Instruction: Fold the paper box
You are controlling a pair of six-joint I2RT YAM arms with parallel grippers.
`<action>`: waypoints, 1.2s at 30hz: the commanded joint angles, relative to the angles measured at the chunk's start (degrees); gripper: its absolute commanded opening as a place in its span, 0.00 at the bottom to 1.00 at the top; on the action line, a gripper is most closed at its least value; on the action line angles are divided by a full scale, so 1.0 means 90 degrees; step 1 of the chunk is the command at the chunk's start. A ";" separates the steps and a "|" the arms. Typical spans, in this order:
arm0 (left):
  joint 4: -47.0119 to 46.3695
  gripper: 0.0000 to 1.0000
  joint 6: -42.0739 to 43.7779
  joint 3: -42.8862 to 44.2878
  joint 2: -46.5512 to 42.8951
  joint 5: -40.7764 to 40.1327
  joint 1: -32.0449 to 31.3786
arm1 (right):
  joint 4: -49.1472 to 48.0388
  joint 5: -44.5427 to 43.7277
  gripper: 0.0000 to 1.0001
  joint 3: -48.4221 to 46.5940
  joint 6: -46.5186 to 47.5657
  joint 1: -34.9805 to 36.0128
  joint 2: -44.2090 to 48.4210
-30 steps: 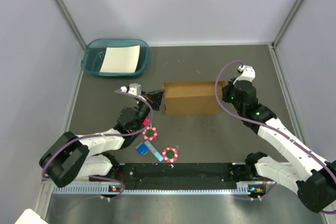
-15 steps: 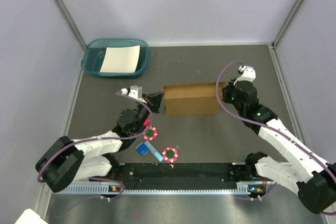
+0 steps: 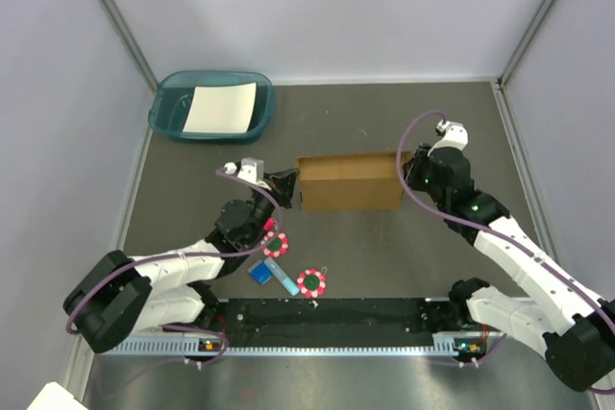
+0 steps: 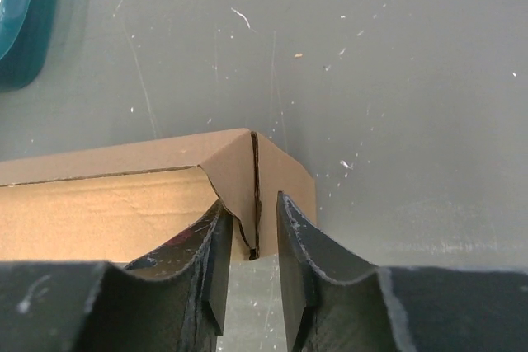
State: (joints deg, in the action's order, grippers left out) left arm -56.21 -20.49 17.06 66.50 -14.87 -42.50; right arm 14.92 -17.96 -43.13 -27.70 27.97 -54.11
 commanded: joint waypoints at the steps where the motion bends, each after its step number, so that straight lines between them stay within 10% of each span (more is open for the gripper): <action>1: 0.2036 0.04 0.0343 -0.0187 0.0258 -0.0574 0.0035 | 0.1282 -0.0007 0.29 -0.0245 0.0060 0.0047 0.0045; 36: 0.3257 0.01 0.0412 0.0673 0.0424 -0.0769 -0.0014 | 0.0306 -0.0124 0.33 -0.1184 0.0832 0.0057 0.0182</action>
State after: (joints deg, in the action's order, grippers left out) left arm -43.05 -18.04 25.17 67.29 -19.55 -42.85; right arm 21.80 -18.15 -50.33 -21.96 28.01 -52.75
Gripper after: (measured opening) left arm 0.022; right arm 0.326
